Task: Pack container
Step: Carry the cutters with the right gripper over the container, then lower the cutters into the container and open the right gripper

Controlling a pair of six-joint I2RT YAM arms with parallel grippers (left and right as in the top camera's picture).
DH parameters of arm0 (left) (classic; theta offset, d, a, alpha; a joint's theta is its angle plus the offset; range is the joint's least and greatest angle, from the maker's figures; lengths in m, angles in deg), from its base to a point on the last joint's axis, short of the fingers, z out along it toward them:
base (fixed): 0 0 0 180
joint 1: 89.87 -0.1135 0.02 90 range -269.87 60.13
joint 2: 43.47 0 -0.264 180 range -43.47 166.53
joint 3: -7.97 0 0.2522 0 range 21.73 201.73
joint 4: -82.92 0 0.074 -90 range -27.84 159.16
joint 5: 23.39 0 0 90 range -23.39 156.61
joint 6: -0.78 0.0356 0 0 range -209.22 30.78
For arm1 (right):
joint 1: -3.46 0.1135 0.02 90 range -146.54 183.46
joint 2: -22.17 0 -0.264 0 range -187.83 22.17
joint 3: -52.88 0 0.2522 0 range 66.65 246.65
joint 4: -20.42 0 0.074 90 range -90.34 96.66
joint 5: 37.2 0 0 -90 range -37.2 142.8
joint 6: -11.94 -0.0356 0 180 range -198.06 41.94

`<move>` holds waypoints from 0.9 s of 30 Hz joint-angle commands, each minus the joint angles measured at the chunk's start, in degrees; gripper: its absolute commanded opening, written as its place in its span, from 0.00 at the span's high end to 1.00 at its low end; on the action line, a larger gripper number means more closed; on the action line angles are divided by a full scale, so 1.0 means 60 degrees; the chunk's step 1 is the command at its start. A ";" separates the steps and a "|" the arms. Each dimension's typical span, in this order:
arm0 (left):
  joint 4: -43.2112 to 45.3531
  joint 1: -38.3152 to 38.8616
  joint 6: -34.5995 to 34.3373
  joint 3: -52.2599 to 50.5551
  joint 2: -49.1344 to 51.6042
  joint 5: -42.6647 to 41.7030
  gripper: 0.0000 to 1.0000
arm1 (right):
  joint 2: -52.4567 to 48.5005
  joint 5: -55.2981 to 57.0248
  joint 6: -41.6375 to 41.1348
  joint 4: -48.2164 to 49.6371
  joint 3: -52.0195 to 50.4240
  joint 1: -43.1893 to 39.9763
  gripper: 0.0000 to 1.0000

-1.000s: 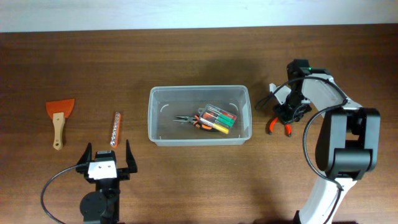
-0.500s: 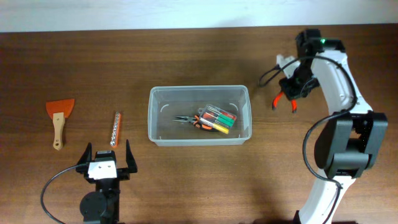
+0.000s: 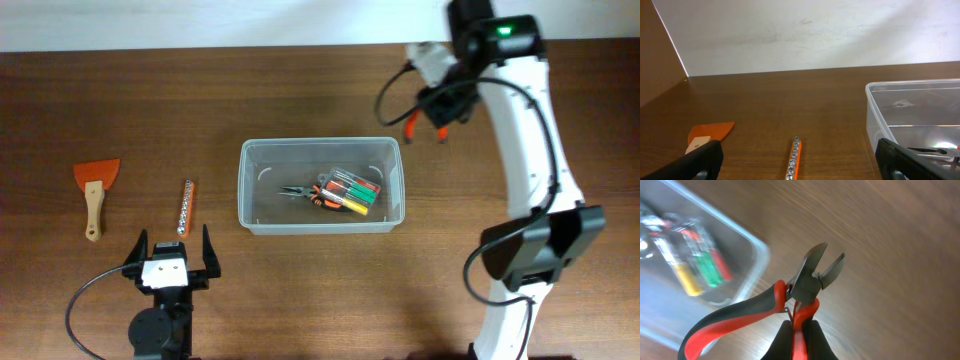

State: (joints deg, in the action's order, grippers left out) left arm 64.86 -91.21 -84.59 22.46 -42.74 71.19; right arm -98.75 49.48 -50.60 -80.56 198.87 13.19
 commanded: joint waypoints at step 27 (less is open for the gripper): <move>-0.0011 0.0029 -0.0124 -0.0033 -0.0066 0.0036 0.01 | 0.0197 0.0157 0.3391 0.1235 -0.1461 0.3938 0.96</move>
State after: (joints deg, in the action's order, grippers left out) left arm 64.84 -91.21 -84.59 22.46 -42.74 71.19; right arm -98.75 50.38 -32.76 -74.38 191.77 36.86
